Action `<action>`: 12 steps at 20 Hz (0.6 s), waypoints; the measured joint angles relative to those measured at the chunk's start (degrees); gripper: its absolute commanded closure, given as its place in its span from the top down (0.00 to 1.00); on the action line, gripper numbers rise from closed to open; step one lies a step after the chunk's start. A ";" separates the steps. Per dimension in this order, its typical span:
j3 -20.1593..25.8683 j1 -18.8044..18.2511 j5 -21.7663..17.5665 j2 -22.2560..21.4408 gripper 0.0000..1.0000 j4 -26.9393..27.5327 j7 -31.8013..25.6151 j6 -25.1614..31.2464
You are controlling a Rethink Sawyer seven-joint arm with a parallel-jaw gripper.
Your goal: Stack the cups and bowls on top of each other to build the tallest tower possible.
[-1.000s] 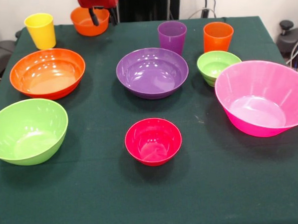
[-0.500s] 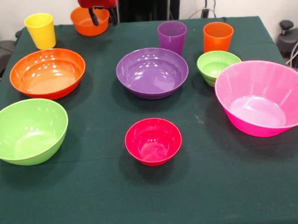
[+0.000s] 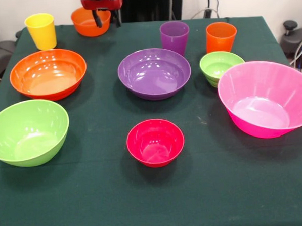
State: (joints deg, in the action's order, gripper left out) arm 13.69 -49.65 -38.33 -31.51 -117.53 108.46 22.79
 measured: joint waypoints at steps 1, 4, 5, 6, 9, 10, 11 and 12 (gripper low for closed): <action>0.01 0.32 0.01 0.00 1.00 0.39 0.00 0.33; 0.21 0.82 0.00 0.01 1.00 1.43 0.00 0.68; 0.29 0.87 0.00 0.01 1.00 1.68 0.00 0.68; 0.36 0.89 0.00 0.01 1.00 1.88 0.00 0.68; 0.67 0.90 0.00 0.16 1.00 2.84 0.00 0.68; 0.78 0.90 0.00 0.34 1.00 3.45 0.00 0.68; 0.81 0.90 -0.01 0.36 1.00 3.61 0.00 0.68; 0.83 0.90 0.00 0.38 1.00 3.77 0.00 0.68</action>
State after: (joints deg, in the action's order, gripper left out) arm 14.52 -48.74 -38.33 -31.14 -113.76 108.46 23.47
